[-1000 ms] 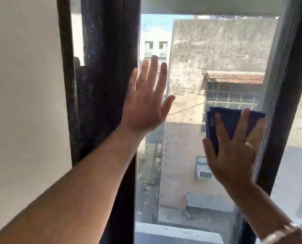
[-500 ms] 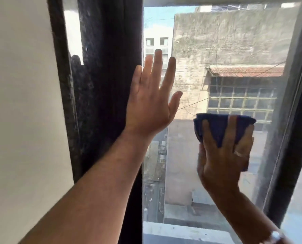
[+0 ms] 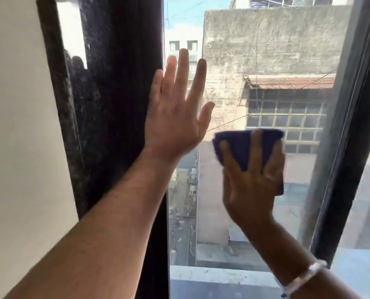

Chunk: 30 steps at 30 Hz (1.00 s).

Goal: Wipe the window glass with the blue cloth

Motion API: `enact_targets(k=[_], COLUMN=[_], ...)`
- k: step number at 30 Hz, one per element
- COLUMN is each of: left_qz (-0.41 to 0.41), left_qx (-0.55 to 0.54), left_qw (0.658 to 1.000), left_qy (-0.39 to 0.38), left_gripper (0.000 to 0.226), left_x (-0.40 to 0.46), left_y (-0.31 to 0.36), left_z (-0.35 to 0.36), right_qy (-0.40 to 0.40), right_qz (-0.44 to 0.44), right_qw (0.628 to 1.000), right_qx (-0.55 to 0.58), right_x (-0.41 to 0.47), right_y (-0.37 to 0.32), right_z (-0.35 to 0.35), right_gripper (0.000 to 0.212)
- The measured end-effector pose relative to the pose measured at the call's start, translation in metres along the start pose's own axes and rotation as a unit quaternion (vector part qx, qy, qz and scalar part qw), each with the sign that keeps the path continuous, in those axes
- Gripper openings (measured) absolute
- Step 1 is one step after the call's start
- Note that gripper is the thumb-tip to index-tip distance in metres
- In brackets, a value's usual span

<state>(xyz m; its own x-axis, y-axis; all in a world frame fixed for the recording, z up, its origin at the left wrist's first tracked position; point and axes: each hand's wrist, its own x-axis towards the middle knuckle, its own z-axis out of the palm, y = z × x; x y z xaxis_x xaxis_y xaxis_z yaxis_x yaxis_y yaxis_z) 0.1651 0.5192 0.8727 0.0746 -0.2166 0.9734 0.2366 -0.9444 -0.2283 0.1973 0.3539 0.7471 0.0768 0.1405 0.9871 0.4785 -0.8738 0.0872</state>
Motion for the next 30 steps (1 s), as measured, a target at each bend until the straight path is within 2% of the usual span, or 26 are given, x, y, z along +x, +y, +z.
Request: enact_targets(k=[2, 3, 4, 6, 9, 11, 12, 13, 14, 16, 17, 19, 22, 24, 25, 26, 28, 30], left_qz=[0.003, 0.001, -0.001, -0.004, -0.011, -0.012, -0.009, -0.005, -0.001, -0.002, -0.005, -0.009, -0.011, -0.012, -0.012, -0.010, -0.001, -0.001], left_qx=[0.005, 0.004, -0.001, -0.010, -0.013, -0.008, -0.006, -0.005, -0.001, 0.004, 0.003, 0.001, 0.002, 0.006, 0.006, 0.006, 0.009, 0.007], left_qw=[1.000, 1.000, 1.000, 1.000, 1.000, 1.000, 1.000, 1.000, 1.000, 1.000, 1.000, 1.000, 1.000, 1.000, 1.000, 1.000, 1.000, 1.000], left_qy=[-0.005, -0.009, -0.013, -0.017, -0.018, -0.010, -0.008, -0.008, -0.009, -0.013, -0.016, -0.017, -0.018, -0.017, -0.016, -0.017, -0.019, -0.025], left_gripper=[0.066, 0.066, 0.066, 0.066, 0.065, 0.064, 0.064, 0.064, 0.064, 0.065, 0.066, 0.065, 0.065, 0.064, 0.063, 0.063, 0.064, 0.064], left_x=[0.001, 0.000, 0.000, 0.000, 0.000, 0.000, 0.000, -0.001, 0.000, 0.001, 0.001, 0.001, 0.000, 0.000, 0.000, 0.001, 0.001, 0.000], left_y=[-0.002, -0.003, -0.002, 0.000, 0.002, 0.002, 0.002, 0.001, 0.001, -0.001, -0.002, 0.000, 0.002, 0.002, 0.001, 0.001, -0.001, -0.002], left_z=[0.000, -0.001, -0.002, -0.003, -0.004, -0.003, -0.003, -0.003, -0.002, -0.001, -0.002, -0.003, -0.003, -0.003, -0.004, -0.004, -0.006, -0.007], right_qy=[-0.075, -0.098, -0.103, -0.074, -0.005, 0.029, 0.028, 0.008, -0.026, -0.102, -0.122, -0.102, 0.003, 0.053, 0.055, 0.038, -0.016, -0.034], right_qz=[-0.170, -0.232, -0.257, -0.217, -0.069, 0.008, 0.005, -0.039, -0.116, -0.282, -0.329, -0.315, -0.124, 0.008, 0.030, 0.007, -0.121, -0.200], right_qw=[0.983, 0.968, 0.961, 0.973, 0.997, 0.999, 0.999, 0.999, 0.993, 0.954, 0.936, 0.944, 0.991, 0.998, 0.998, 0.999, 0.992, 0.979], right_qx=[0.011, 0.000, -0.003, 0.005, -0.022, -0.017, -0.016, -0.005, 0.010, 0.001, -0.005, -0.005, -0.054, -0.039, -0.028, -0.013, -0.003, -0.027], right_x=[-0.045, -0.061, -0.068, -0.057, -0.001, 0.024, 0.024, 0.013, -0.006, -0.043, -0.050, -0.039, 0.015, 0.044, 0.047, 0.040, 0.010, -0.011], right_y=[-0.024, -0.018, -0.004, 0.030, 0.070, 0.055, 0.039, 0.023, 0.010, 0.008, 0.022, 0.054, 0.086, 0.070, 0.051, 0.030, -0.004, -0.008], right_z=[0.004, 0.002, -0.002, -0.011, -0.016, -0.009, -0.005, -0.001, 0.002, -0.003, -0.008, -0.018, -0.028, -0.025, -0.021, -0.016, -0.009, -0.012], right_gripper=[0.065, 0.071, 0.073, 0.069, 0.056, 0.052, 0.052, 0.056, 0.062, 0.072, 0.071, 0.061, 0.048, 0.044, 0.044, 0.046, 0.054, 0.058])
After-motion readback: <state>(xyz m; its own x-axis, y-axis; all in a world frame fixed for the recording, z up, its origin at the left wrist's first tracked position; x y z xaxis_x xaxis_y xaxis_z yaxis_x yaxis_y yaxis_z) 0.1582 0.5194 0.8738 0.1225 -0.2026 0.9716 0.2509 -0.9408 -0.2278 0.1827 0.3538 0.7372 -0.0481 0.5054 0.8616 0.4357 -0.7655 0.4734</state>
